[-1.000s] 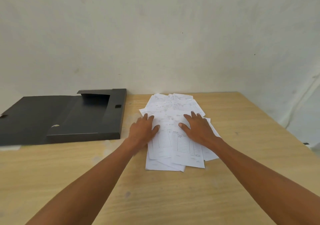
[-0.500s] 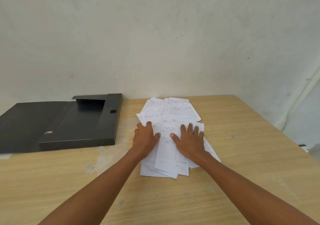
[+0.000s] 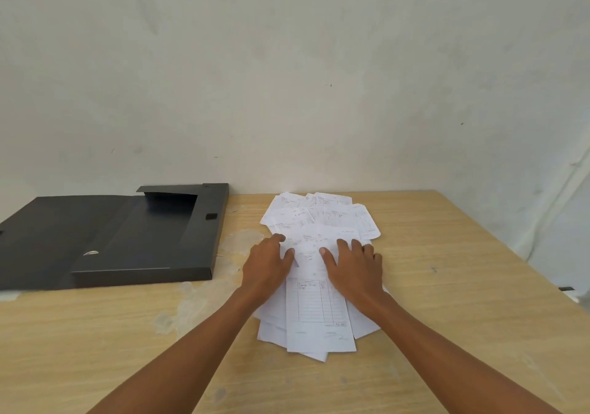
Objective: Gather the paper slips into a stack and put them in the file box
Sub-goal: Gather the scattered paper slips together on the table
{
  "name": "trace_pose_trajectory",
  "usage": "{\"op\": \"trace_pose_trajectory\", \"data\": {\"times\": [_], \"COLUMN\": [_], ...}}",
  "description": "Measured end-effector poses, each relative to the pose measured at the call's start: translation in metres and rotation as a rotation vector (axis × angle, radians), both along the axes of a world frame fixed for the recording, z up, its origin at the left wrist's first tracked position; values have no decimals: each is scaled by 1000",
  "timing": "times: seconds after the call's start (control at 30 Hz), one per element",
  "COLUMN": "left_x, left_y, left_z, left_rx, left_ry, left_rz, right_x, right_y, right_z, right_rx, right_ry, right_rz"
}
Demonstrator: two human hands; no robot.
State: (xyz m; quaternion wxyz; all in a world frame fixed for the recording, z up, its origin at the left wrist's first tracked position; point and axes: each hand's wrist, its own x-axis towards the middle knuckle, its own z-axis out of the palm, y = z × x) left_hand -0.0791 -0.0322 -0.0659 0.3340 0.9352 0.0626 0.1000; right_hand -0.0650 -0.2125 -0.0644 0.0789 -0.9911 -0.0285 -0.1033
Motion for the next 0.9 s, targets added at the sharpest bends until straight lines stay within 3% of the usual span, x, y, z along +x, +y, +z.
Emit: {"op": "trace_pose_trajectory", "data": {"times": [0.3,0.5,0.67,0.77,0.9], "left_x": [67,101,111,122,127], "left_y": [24,18,19,21,8], "left_z": [11,7,9,14,16], "left_rx": [17,-68,-54,-122,-246], "left_ry": [101,55,52,96,106], "left_rz": [128,111,166,101,-6], "right_x": [86,97,118,136,147], "right_y": [-33,-4,-3,-7,8], "right_z": [7,5,12,17,17], "right_rx": [193,74,211,304,347], "right_ry": [192,93,59,155,249], "right_rz": [-156,-65,-155,-240,-124]}}
